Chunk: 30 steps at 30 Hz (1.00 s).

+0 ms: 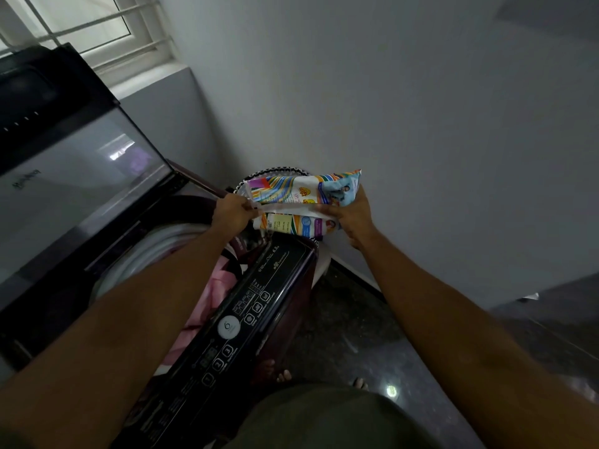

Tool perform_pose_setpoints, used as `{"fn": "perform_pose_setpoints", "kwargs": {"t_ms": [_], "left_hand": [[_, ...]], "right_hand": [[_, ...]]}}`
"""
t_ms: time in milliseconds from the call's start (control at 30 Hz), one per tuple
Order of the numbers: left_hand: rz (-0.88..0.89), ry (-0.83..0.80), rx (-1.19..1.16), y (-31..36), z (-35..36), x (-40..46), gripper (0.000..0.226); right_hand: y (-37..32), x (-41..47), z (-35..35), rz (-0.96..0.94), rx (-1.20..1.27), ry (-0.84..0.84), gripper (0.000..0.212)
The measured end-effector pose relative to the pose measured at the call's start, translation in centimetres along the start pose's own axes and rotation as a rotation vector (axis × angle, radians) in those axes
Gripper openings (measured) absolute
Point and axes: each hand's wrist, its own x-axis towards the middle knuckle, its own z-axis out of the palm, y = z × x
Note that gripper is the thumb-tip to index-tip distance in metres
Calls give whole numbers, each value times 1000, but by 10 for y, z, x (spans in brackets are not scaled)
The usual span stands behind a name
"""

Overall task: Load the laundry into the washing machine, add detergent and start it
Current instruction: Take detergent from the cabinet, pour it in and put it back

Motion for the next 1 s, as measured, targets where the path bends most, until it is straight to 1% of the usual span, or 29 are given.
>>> {"fn": "perform_pose_setpoints", "kwargs": {"t_ms": [100, 200, 267, 467, 700, 1000], "left_hand": [[8, 20, -15, -1, -1, -1, 26], [-34, 3, -10, -3, -2, 0, 29], [-60, 0, -13, -4, -2, 1, 32], [-75, 12, -58, -7, -2, 2, 40], [-65, 23, -83, -10, -1, 1, 38], [-60, 6, -38, -11, -3, 0, 44]], "right_hand": [[4, 3, 0, 7, -33, 10, 80], [6, 6, 2, 2, -75, 7, 87], [3, 5, 4, -14, -103, 9, 87], [-10, 5, 16, -104, -230, 22, 77], [-11, 6, 16, -138, -273, 42, 78], [-17, 10, 24, -212, -338, 9, 65]]}}
